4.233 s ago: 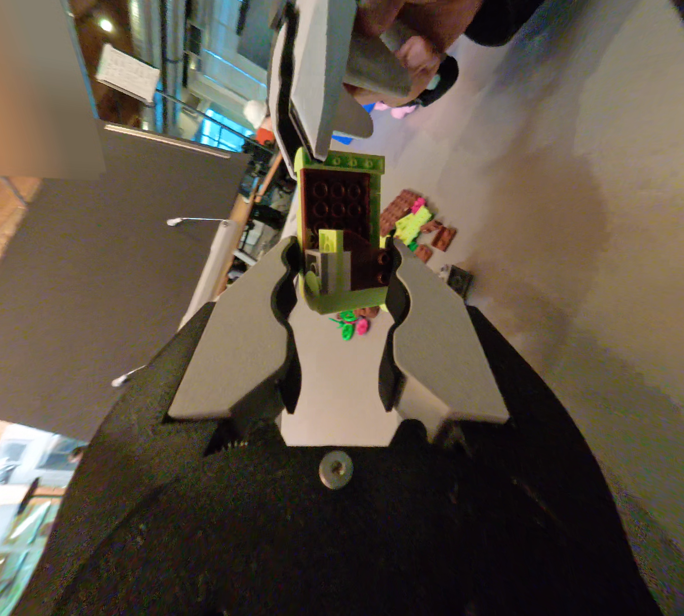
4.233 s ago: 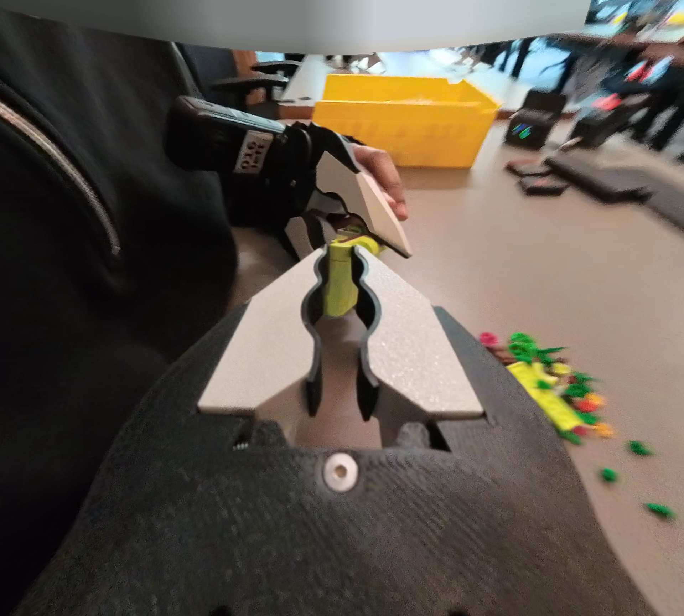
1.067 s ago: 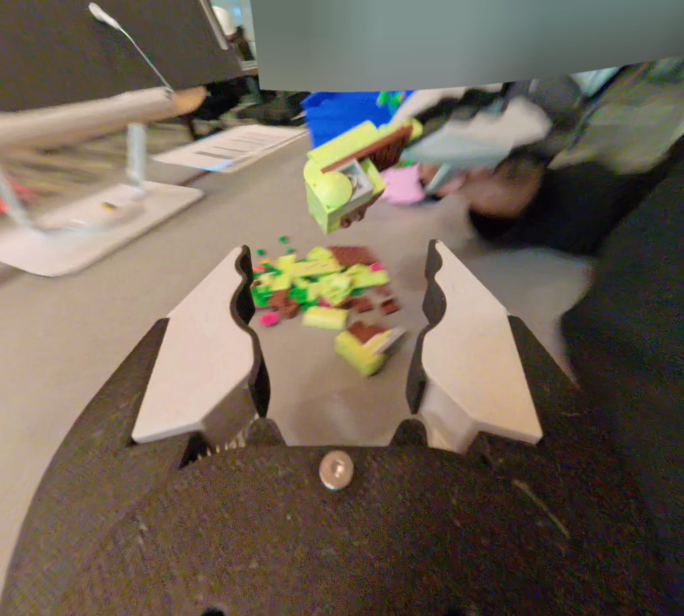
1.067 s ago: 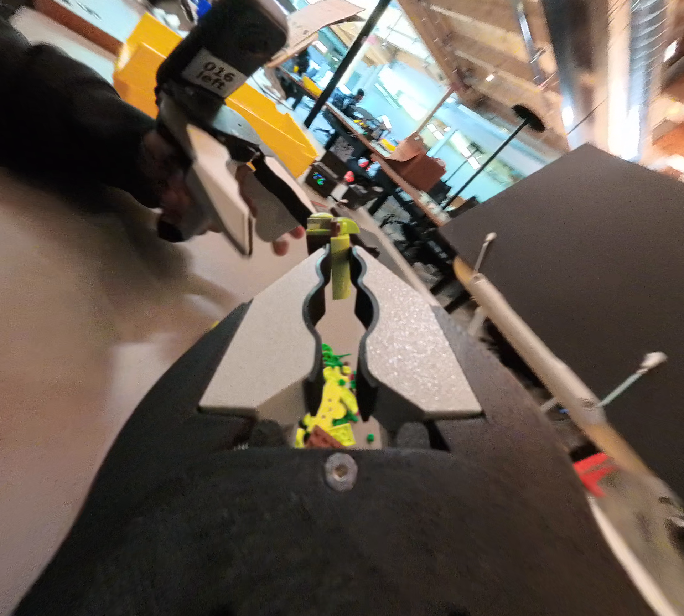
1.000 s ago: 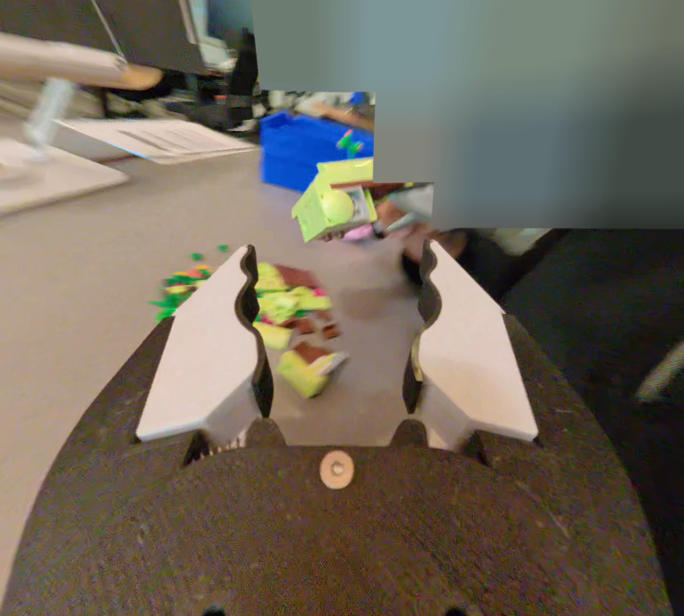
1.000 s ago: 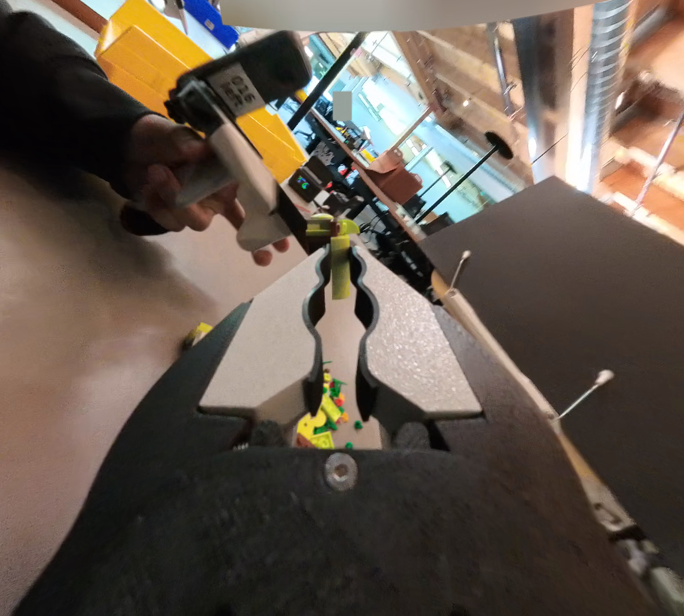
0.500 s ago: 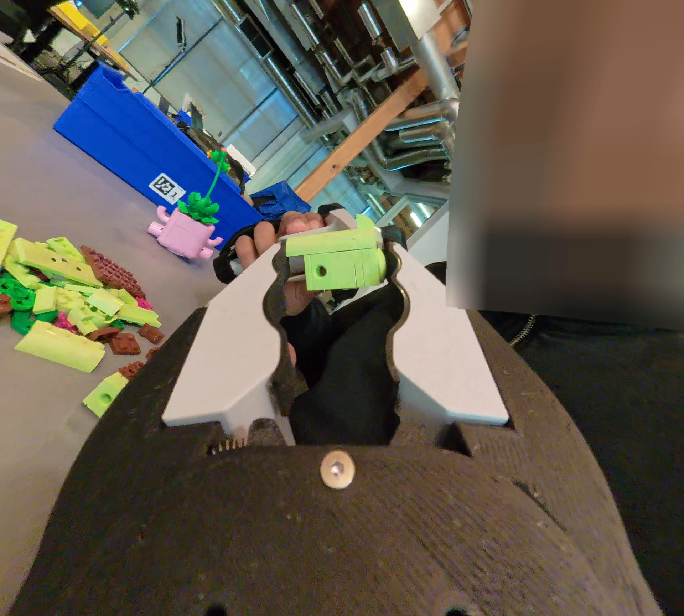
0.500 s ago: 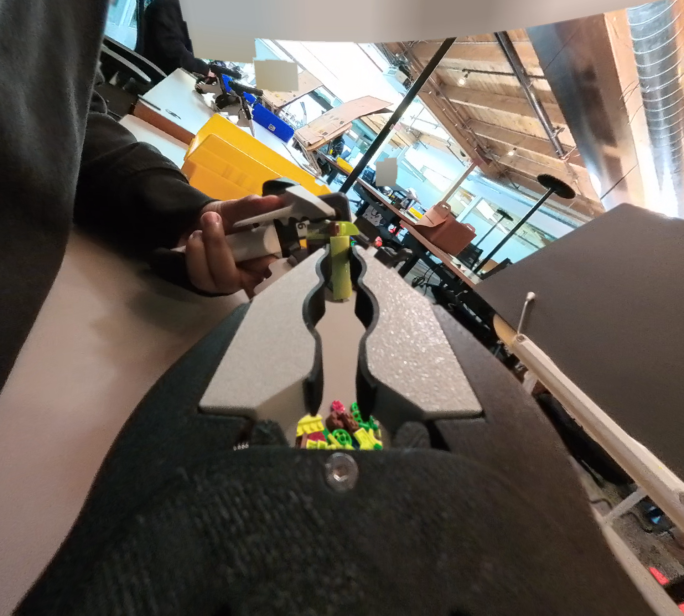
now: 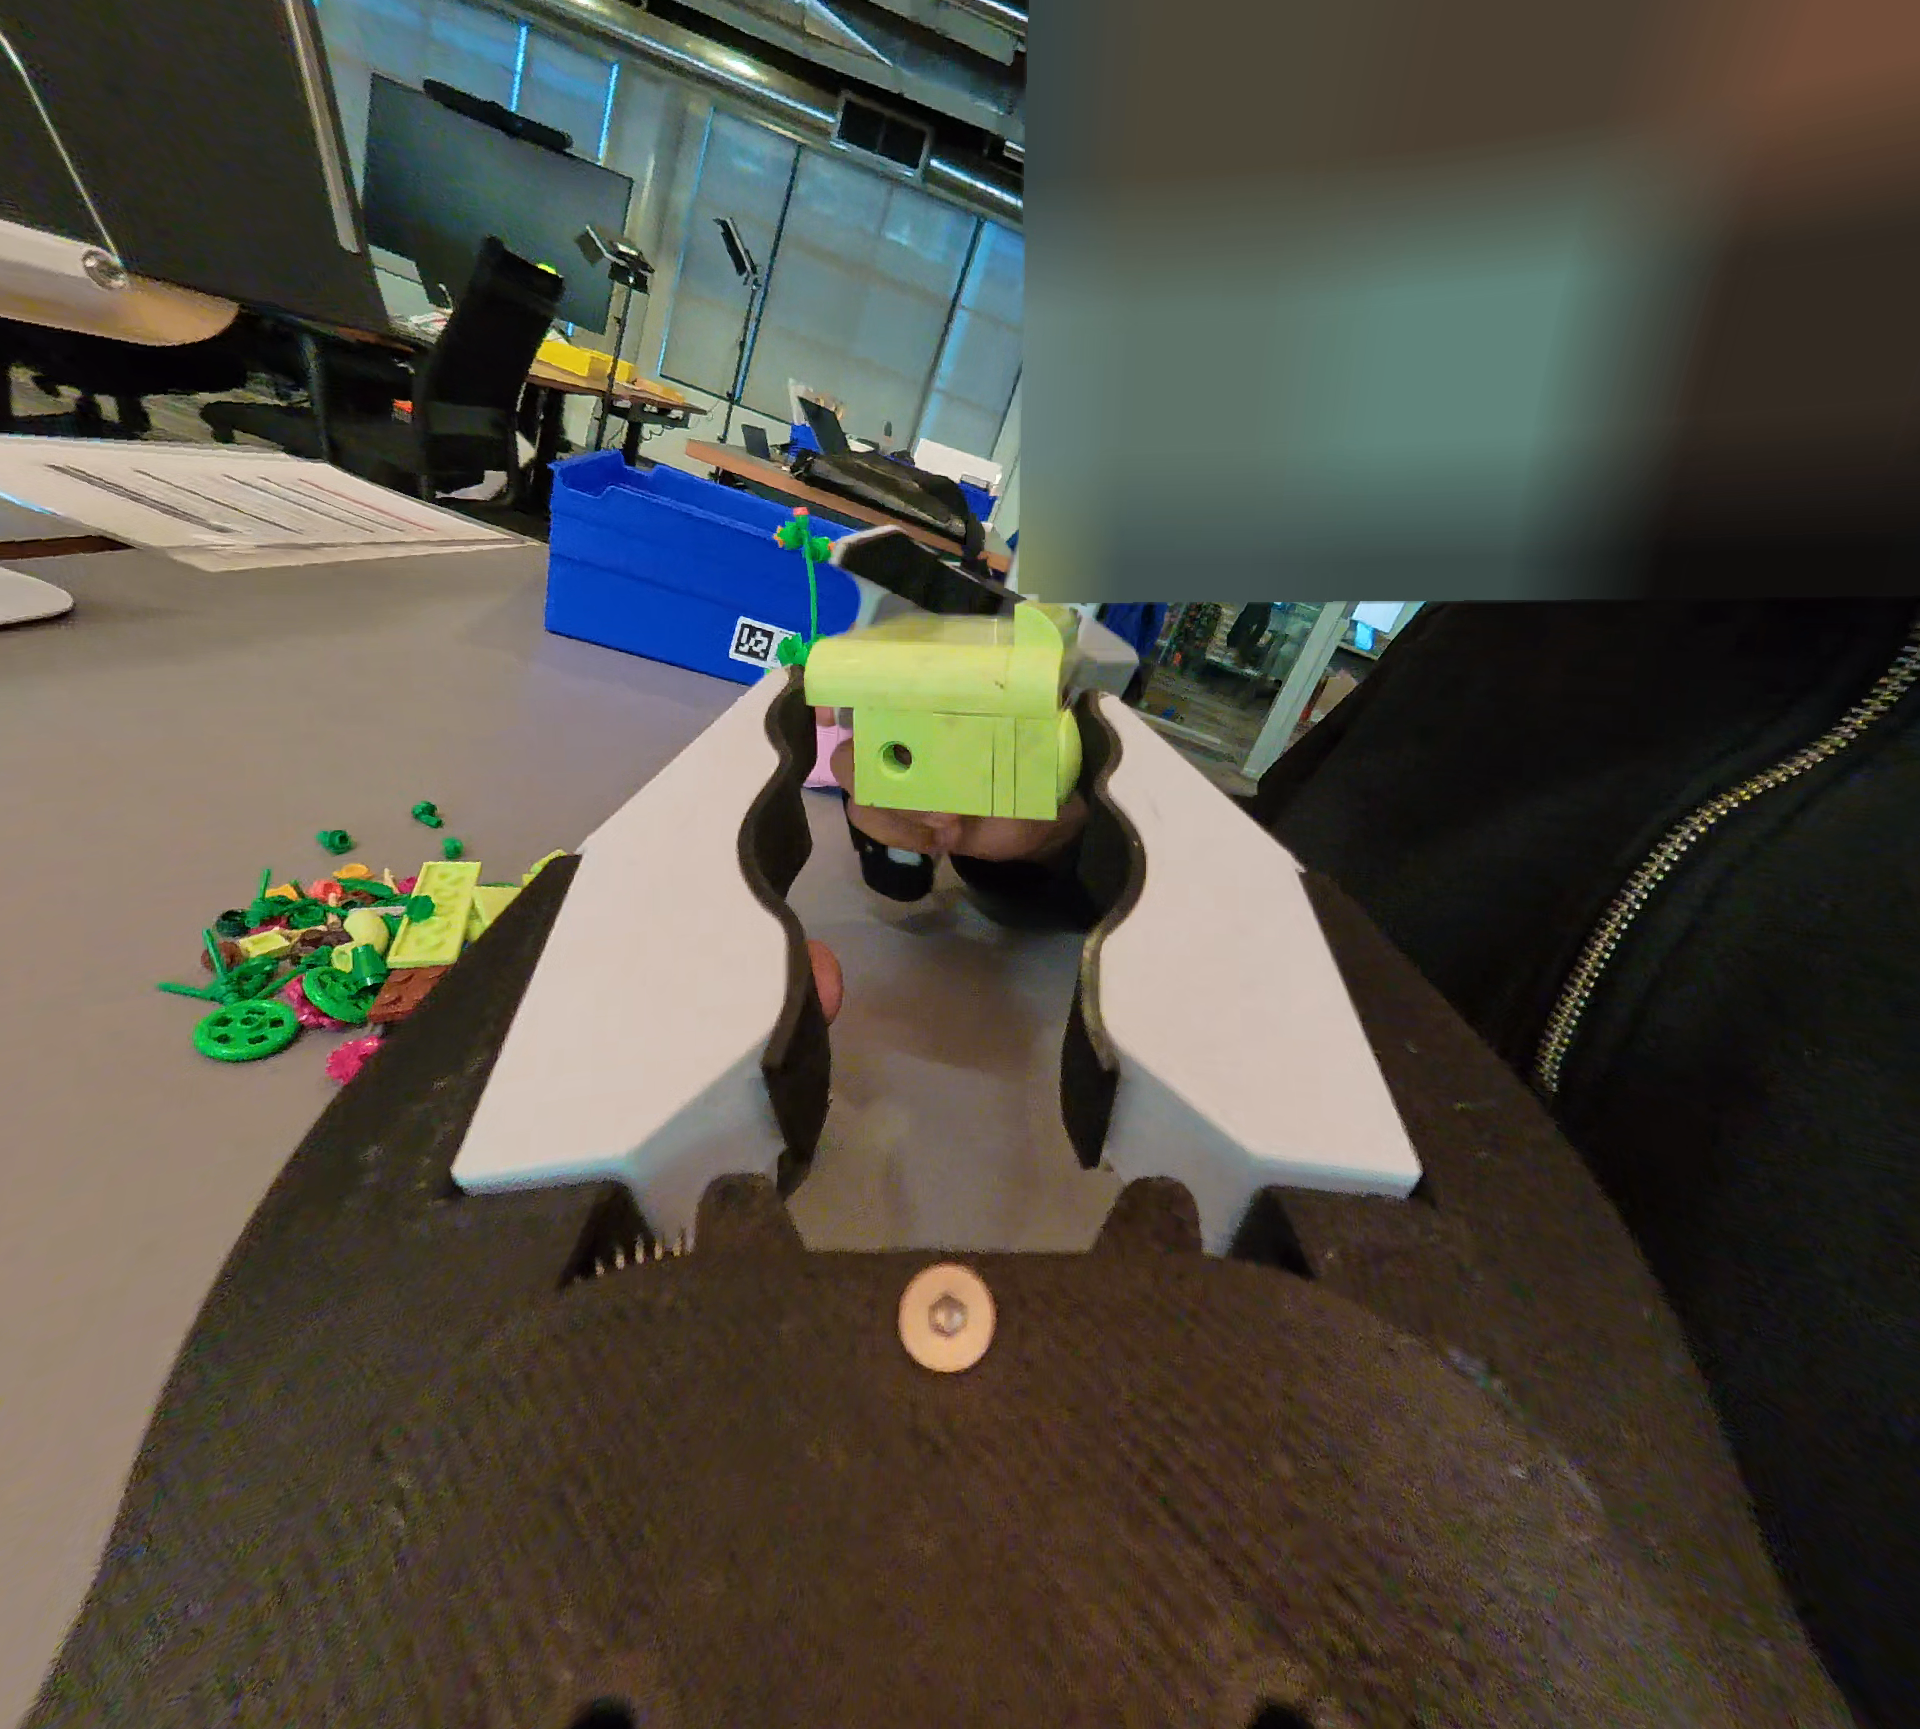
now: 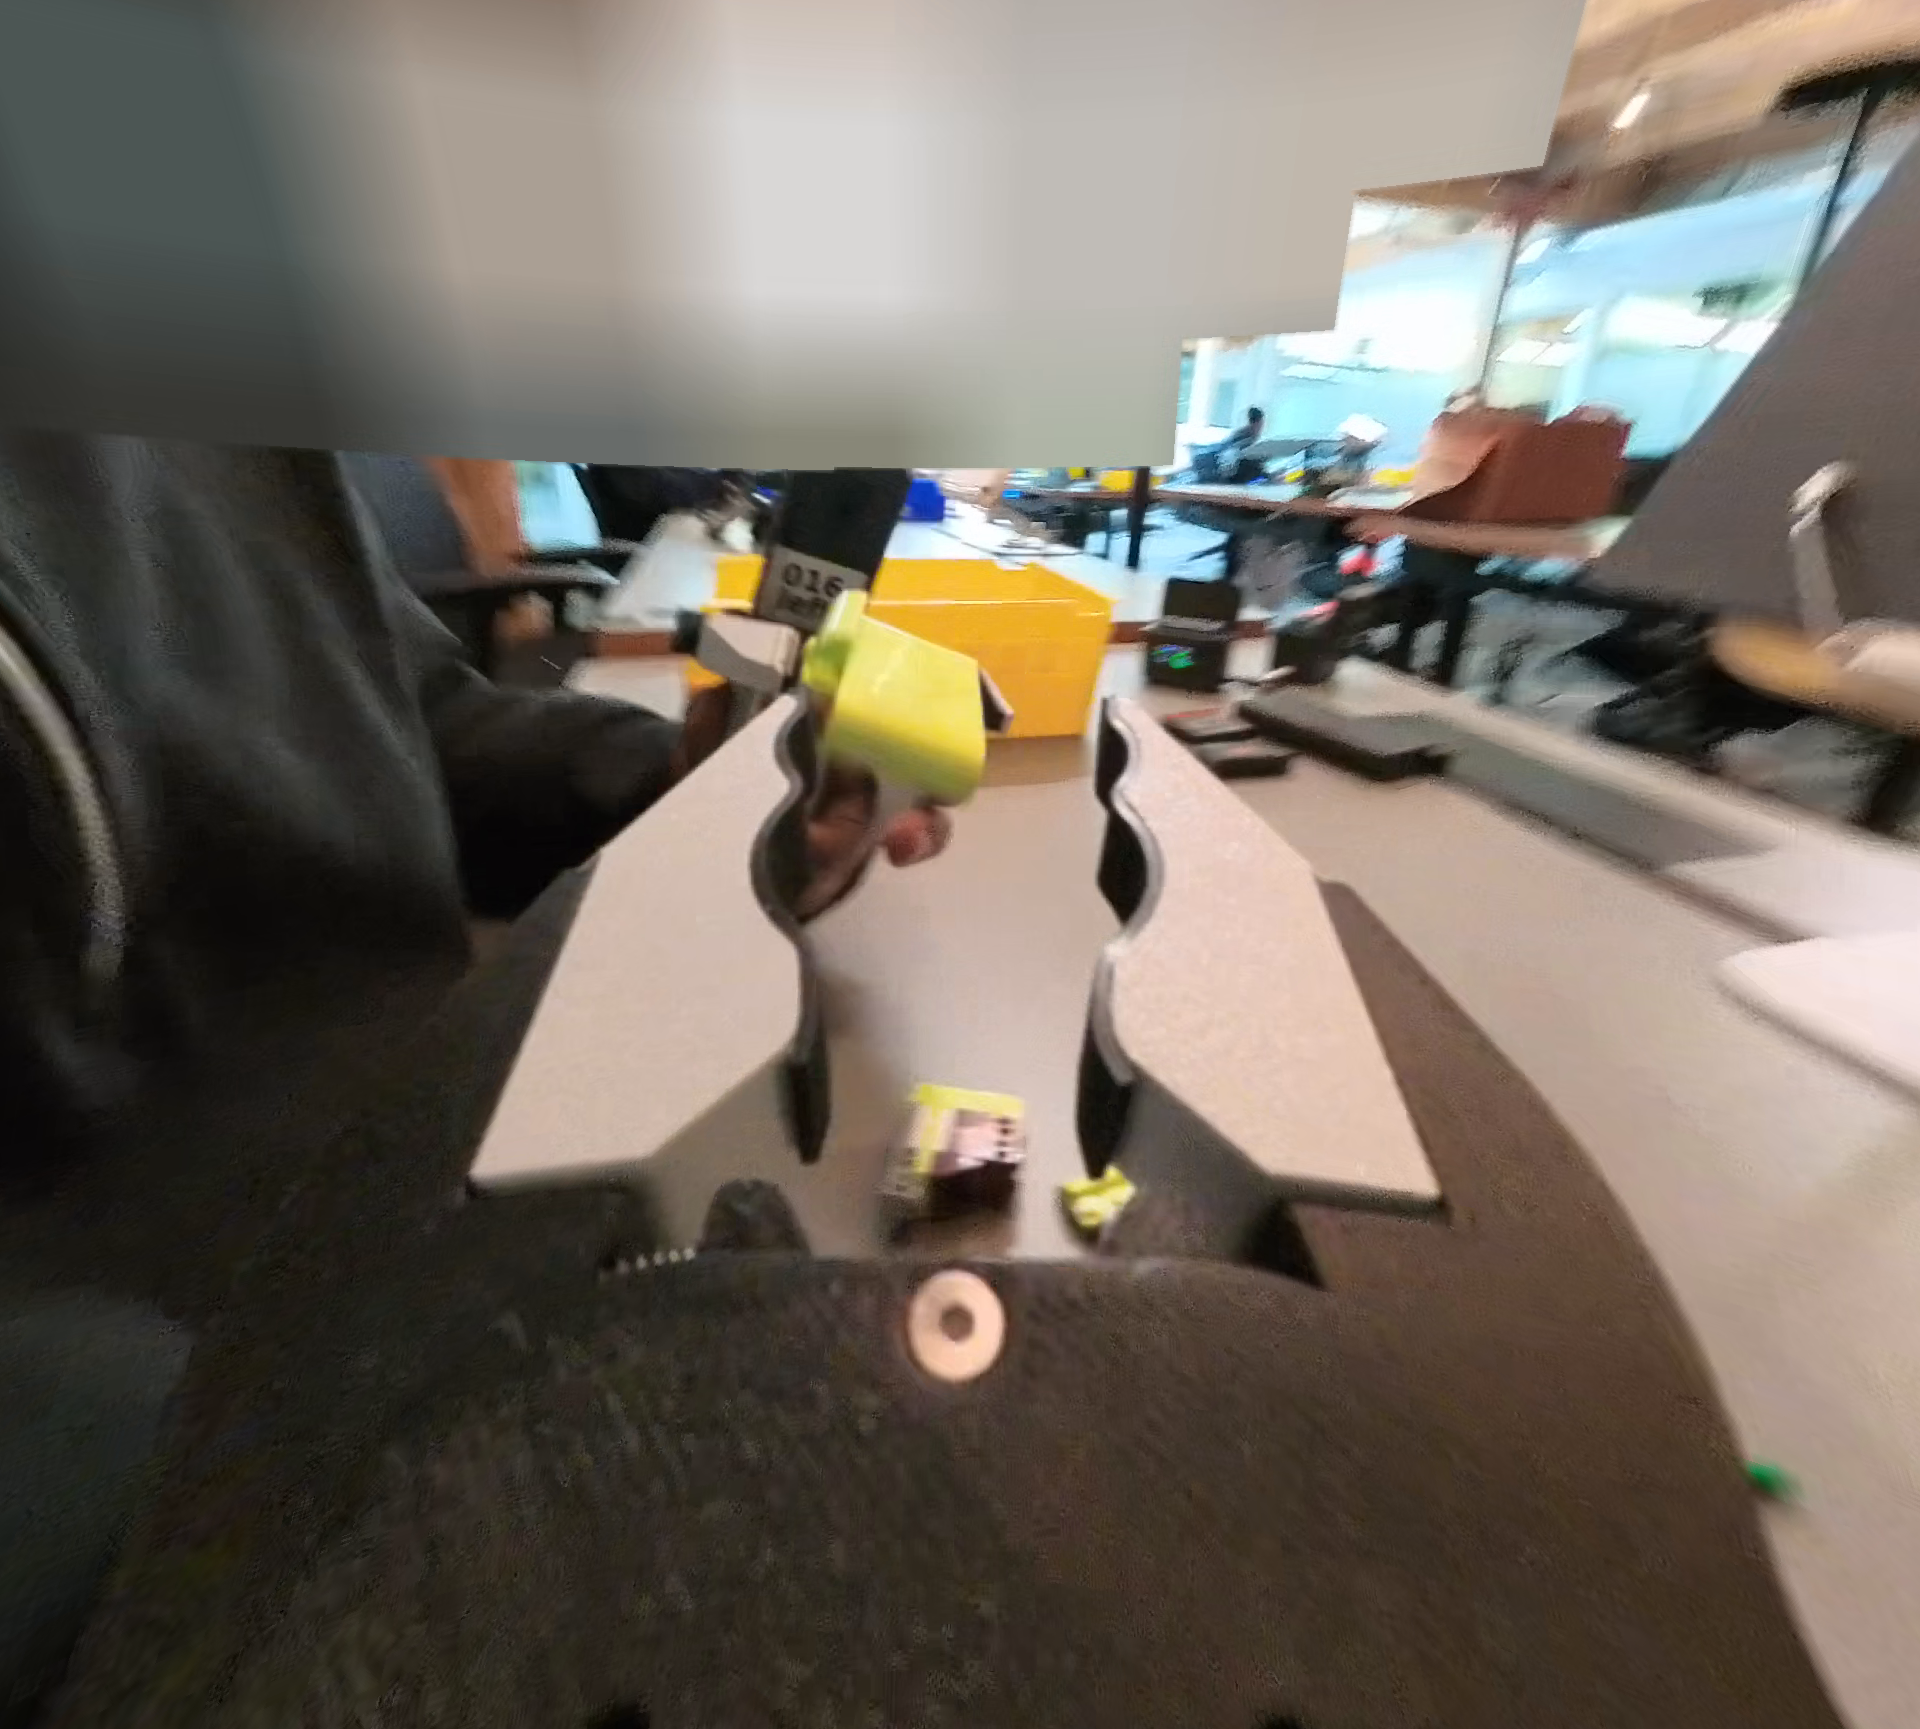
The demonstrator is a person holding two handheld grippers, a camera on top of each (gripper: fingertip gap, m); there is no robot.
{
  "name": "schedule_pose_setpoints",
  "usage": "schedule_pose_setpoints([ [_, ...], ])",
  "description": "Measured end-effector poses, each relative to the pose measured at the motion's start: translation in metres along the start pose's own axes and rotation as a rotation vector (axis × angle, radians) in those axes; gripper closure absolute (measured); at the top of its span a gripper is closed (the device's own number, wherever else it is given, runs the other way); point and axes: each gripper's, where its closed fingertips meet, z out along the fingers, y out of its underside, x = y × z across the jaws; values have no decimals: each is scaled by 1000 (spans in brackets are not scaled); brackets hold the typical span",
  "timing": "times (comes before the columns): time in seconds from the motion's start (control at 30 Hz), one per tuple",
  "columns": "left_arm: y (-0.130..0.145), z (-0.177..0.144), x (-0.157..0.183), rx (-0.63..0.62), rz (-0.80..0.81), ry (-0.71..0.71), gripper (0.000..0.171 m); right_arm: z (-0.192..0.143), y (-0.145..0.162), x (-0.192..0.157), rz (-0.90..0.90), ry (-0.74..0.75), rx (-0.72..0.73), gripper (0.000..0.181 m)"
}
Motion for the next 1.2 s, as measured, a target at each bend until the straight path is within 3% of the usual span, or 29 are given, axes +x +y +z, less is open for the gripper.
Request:
schedule_pose_setpoints([
  [0.1,5,1,-1,-26,26,-13,124,-3,-4,1,301,-112,28,133],
  [0.17,6,2,-1,-31,36,-17,124,-4,1,0,400,-160,-2,137],
  [0.4,5,2,4,-17,27,12,125,7,40,-17,355,-190,-221,127],
  [0.7,2,2,10,23,-12,62,125,7,34,-29,381,-271,-203,142],
  [0.83,16,0,4,-83,49,29,123,0,21,-20,396,-258,-170,143],
  [0.9,24,0,3,-142,71,24,106,-4,22,-16,393,-246,-194,143],
  [0.97,31,1,5,-188,75,34,101,-5,27,-18,386,-250,-236,144],
  [1.07,43,5,6,-236,86,33,99,-5,32,-22,370,-269,-274,153],
  [1.1,46,6,6,-251,97,28,100,-6,30,-25,366,-292,-262,181],
  [1.2,51,8,5,-280,131,1,114,-7,24,-22,402,-294,-210,181],
])
